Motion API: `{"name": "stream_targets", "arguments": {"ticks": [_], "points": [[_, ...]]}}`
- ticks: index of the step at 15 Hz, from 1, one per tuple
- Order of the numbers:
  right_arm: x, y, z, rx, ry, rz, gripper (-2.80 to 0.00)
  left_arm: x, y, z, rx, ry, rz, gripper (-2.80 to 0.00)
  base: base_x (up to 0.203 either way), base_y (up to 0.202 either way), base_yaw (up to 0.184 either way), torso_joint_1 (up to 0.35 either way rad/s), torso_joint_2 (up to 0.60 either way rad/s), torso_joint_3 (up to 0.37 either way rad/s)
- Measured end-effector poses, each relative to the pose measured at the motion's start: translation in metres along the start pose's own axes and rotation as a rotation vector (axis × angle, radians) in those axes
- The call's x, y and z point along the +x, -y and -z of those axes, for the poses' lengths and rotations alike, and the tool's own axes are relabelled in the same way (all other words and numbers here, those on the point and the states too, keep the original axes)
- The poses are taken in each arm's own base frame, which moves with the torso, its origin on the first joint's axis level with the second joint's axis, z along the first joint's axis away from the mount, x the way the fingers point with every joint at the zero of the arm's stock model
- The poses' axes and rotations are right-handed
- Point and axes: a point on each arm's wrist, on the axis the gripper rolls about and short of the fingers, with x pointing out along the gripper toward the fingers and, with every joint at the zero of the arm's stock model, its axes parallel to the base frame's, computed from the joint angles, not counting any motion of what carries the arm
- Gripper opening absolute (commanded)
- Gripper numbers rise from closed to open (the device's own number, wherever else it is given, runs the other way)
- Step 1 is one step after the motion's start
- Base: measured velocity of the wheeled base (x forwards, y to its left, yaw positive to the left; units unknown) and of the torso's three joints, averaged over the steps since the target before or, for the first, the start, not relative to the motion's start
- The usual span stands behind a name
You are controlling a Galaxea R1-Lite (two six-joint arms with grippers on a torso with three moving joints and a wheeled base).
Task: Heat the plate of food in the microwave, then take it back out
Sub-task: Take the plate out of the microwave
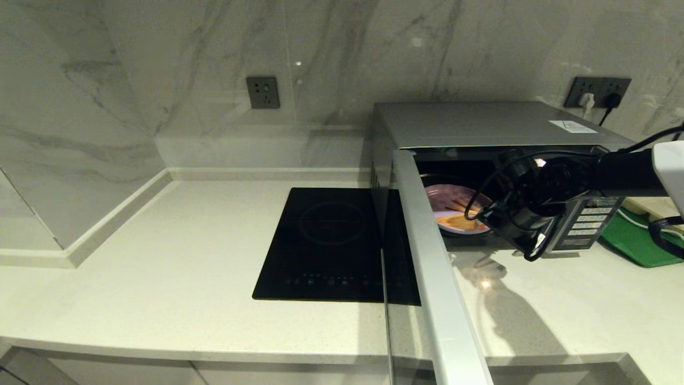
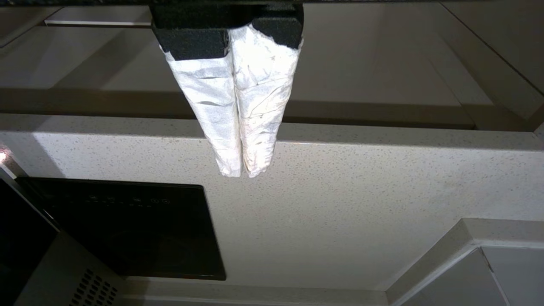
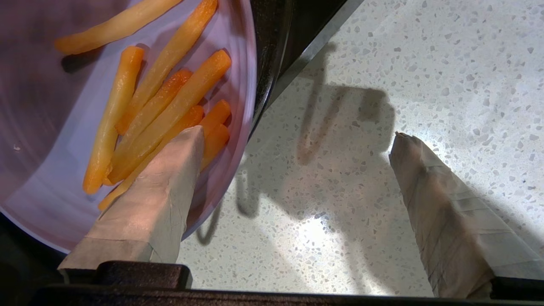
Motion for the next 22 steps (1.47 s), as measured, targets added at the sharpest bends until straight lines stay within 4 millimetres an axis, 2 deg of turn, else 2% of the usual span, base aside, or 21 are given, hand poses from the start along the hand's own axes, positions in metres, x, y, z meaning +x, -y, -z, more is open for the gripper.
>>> {"name": "stream_targets", "arguments": {"ticks": [1,2,3,11,22], "points": [[0.000,0.000,0.000,0.000,0.000,0.000,0.00,0.000,0.000,0.000,0.000,0.000,0.000,-2.80,0.000,0.000,0.000,0.000,0.00,0.000],[0.000,0.000,0.000,-0.001,0.000,0.000,-1.81,0.000,0.000,0.000,0.000,0.001,0.000,-2.80,0.000,0.000,0.000,0.000,0.00,0.000],[0.000,0.000,0.000,0.000,0.000,0.000,-2.80,0.000,0.000,0.000,-0.001,0.001,0.000,-2.80,0.000,0.000,0.000,0.000,0.00,0.000],[0.002,0.000,-0.001,0.004,0.001,0.001,-2.80,0.000,0.000,0.000,0.000,0.000,0.000,-2.80,0.000,0.000,0.000,0.000,0.00,0.000],[-0.004,0.000,-0.017,0.036,0.022,-0.007,-2.80,0.000,0.000,0.000,0.000,0.000,0.000,-2.80,0.000,0.000,0.000,0.000,0.00,0.000]]}}
